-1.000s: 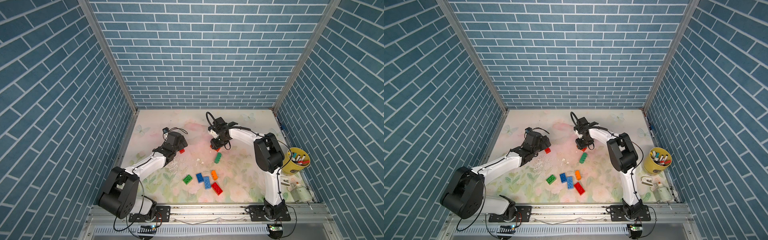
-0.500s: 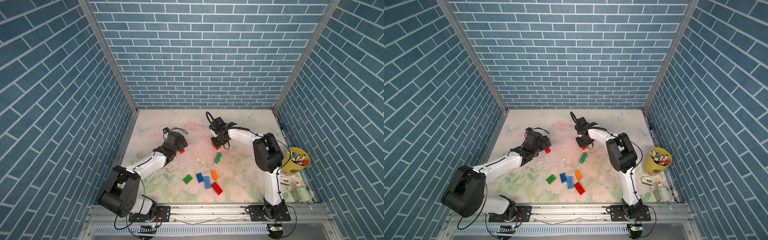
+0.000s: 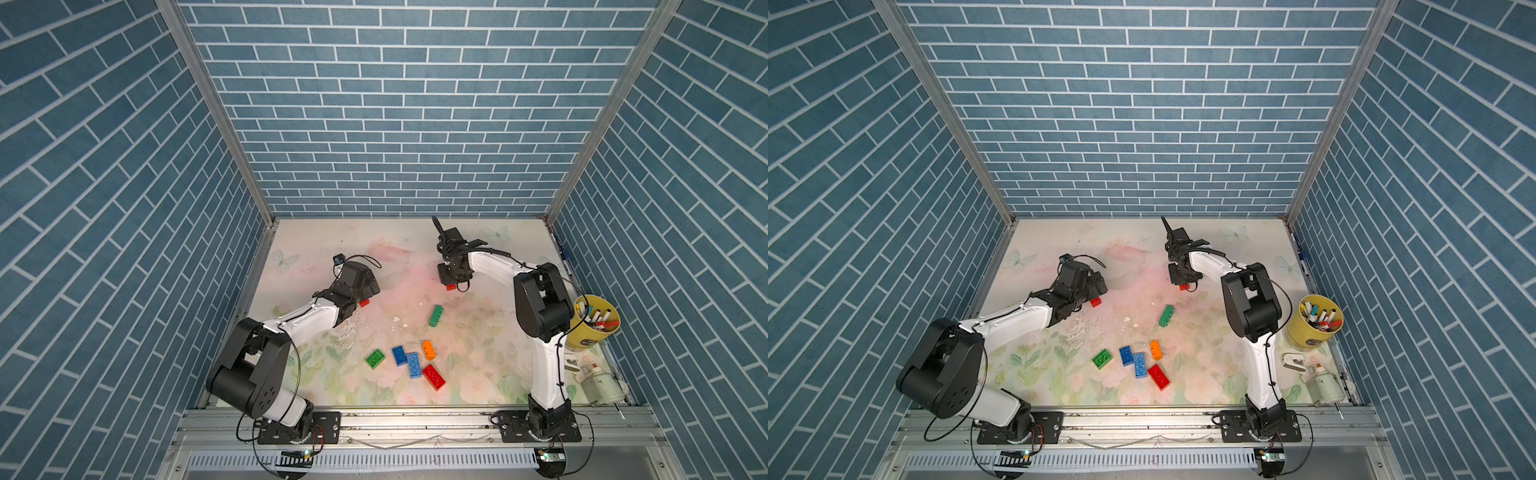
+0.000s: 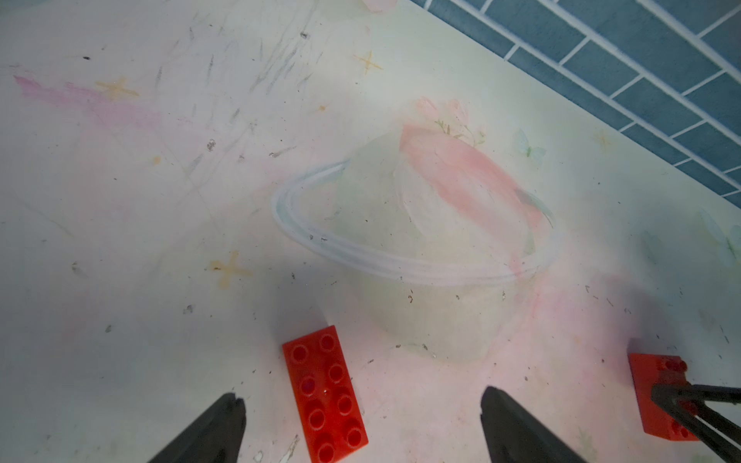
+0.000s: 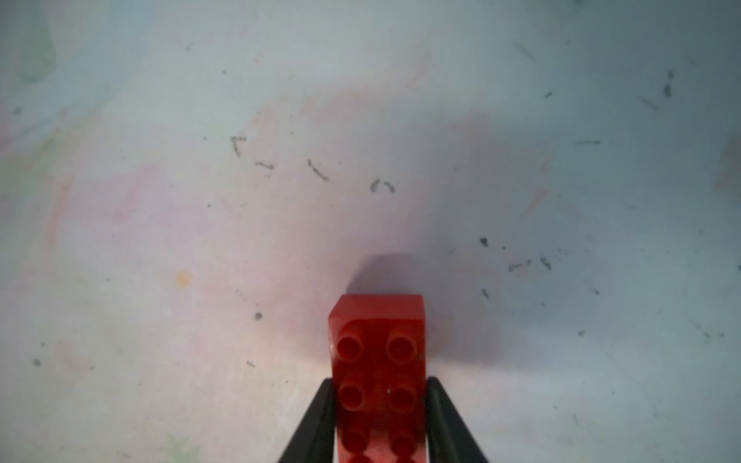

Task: Assemble a rectangle with lego
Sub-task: Move the lego brick at the center of the board, then pick up the lego brick from the center of the board, then place the lego brick at the center of the board.

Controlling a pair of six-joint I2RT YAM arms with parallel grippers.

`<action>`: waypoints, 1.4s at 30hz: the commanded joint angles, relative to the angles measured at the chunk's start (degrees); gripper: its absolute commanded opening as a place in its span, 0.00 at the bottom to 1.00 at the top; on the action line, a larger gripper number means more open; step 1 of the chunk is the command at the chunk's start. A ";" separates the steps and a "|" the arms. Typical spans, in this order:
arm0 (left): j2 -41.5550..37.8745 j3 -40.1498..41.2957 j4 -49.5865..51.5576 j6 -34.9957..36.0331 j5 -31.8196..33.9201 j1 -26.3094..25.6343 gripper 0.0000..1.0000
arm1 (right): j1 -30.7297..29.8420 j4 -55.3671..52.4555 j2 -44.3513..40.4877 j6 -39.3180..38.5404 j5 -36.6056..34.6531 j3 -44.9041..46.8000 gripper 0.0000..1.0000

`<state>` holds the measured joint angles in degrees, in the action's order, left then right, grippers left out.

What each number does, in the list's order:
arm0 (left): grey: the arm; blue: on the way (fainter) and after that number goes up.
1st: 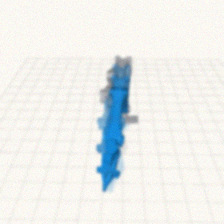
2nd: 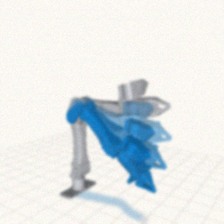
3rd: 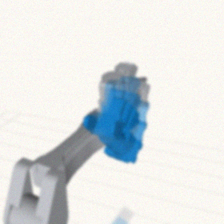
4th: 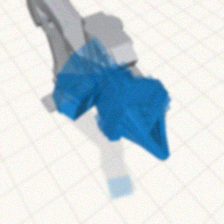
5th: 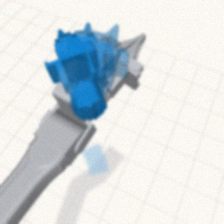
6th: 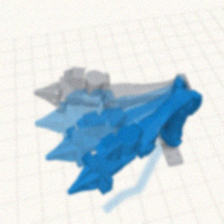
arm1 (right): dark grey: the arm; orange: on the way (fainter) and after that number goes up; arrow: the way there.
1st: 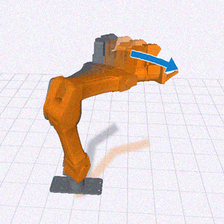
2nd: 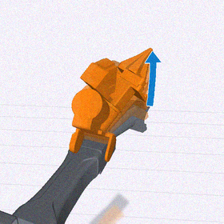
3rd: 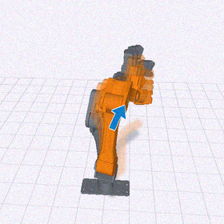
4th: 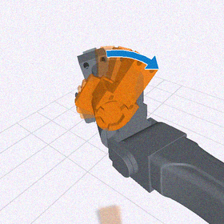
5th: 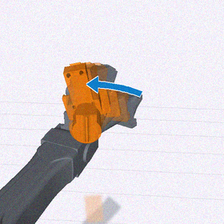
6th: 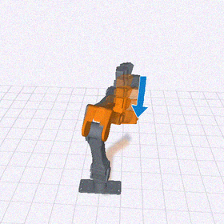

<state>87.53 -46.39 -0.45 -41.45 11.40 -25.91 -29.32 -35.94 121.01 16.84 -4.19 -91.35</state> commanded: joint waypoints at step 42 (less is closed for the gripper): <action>28.00 -28.23 14.26 -4.17 1.59 -12.58 0.51 | 1.92 1.06 -18.66 8.21 0.30 11.51 0.64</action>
<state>114.72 -73.47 11.97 -46.89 13.10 -38.65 -27.35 -32.84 104.75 22.33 -4.49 -80.88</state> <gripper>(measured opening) 0.500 0.635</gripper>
